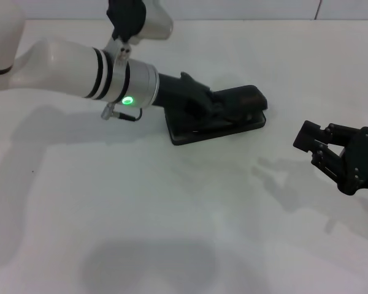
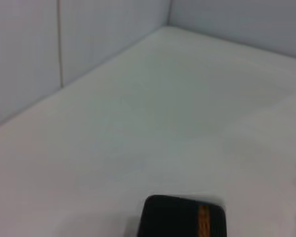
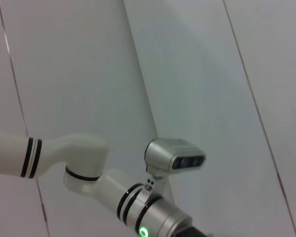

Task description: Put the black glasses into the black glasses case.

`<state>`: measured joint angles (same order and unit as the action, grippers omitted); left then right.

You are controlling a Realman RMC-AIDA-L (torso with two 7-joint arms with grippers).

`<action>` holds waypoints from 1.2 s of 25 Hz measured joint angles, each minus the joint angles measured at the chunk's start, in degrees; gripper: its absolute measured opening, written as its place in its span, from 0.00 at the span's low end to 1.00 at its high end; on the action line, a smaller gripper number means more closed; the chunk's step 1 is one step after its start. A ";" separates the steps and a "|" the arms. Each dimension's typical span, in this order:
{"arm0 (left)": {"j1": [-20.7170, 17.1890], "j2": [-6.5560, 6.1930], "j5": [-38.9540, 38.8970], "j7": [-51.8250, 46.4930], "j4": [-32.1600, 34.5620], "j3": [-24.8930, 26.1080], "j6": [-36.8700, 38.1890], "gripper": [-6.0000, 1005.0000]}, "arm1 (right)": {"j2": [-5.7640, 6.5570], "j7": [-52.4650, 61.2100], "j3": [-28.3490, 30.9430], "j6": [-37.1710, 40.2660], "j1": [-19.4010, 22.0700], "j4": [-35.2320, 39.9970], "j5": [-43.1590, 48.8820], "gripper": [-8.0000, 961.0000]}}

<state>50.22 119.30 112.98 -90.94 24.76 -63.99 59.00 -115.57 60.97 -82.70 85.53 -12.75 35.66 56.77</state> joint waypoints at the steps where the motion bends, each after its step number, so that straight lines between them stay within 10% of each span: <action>1: -0.09 0.05 0.00 -0.01 0.00 -0.46 0.15 0.17 | 0.00 0.00 0.00 0.00 0.00 0.00 0.00 0.25; 11: -2.62 0.61 -2.23 1.09 6.14 -2.76 8.23 0.17 | 0.14 0.00 0.00 0.79 0.66 -0.16 -0.01 0.26; 19: -16.46 -0.82 -18.94 -0.55 24.96 1.16 27.56 0.17 | 1.38 0.23 0.00 1.87 -0.65 -0.16 1.01 0.26; 30: -30.97 -3.17 -30.51 17.00 21.11 9.76 48.90 0.38 | 2.23 5.49 0.77 8.57 -5.70 2.53 1.72 0.54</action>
<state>19.24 116.13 82.47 -73.93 45.87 -54.22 107.90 -113.34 66.46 -81.93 94.10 -18.45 38.19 58.50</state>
